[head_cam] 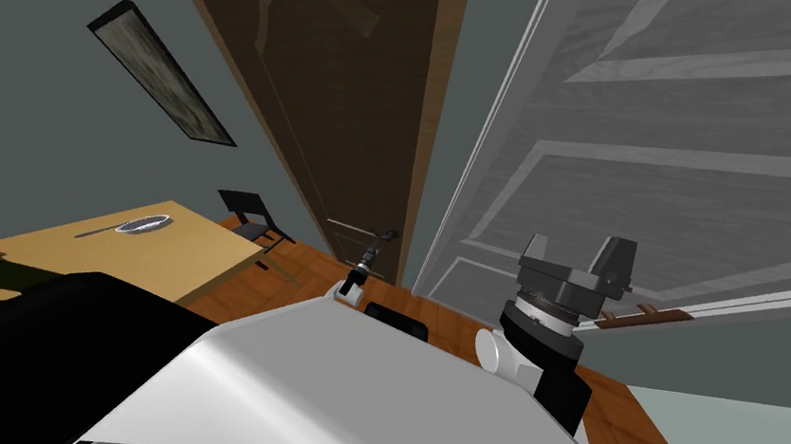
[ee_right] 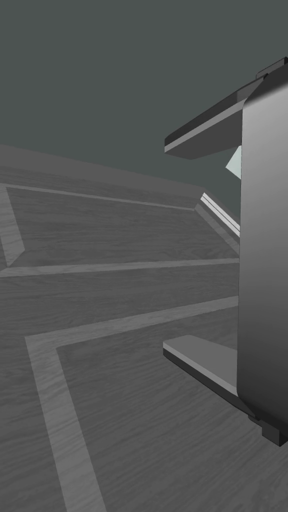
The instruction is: Push the door open
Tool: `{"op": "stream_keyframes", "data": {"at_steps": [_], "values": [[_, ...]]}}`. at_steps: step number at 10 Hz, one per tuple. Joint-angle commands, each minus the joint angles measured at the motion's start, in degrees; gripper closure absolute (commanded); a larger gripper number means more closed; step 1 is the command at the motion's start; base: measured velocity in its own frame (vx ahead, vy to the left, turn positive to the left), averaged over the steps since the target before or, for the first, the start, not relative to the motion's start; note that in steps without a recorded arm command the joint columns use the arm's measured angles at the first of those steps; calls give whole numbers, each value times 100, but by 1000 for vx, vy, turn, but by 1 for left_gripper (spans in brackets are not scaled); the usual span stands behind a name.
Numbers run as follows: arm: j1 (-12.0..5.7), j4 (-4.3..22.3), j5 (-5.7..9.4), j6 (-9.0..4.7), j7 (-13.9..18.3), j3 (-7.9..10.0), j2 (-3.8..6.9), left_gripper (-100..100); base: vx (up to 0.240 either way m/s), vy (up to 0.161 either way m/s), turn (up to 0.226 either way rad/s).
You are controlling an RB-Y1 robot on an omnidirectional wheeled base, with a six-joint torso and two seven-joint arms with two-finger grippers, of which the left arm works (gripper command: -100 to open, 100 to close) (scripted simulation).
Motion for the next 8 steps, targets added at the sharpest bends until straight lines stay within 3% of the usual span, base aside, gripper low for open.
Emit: {"op": "stream_keyframes", "data": {"at_steps": [1, 6, 7, 8], "values": [[-50, 80, 14, -28, -9, 45, 0, -100, 196, -19, -42], [-148, 232, 38, -74, -35, 136, -57, -100, 177, -1, -33], [-148, 232, 38, -74, -35, 136, -57, 100, -10, 0, 8], [-148, 232, 38, -74, -35, 136, -57, 100, -28, -1, -5]]}}
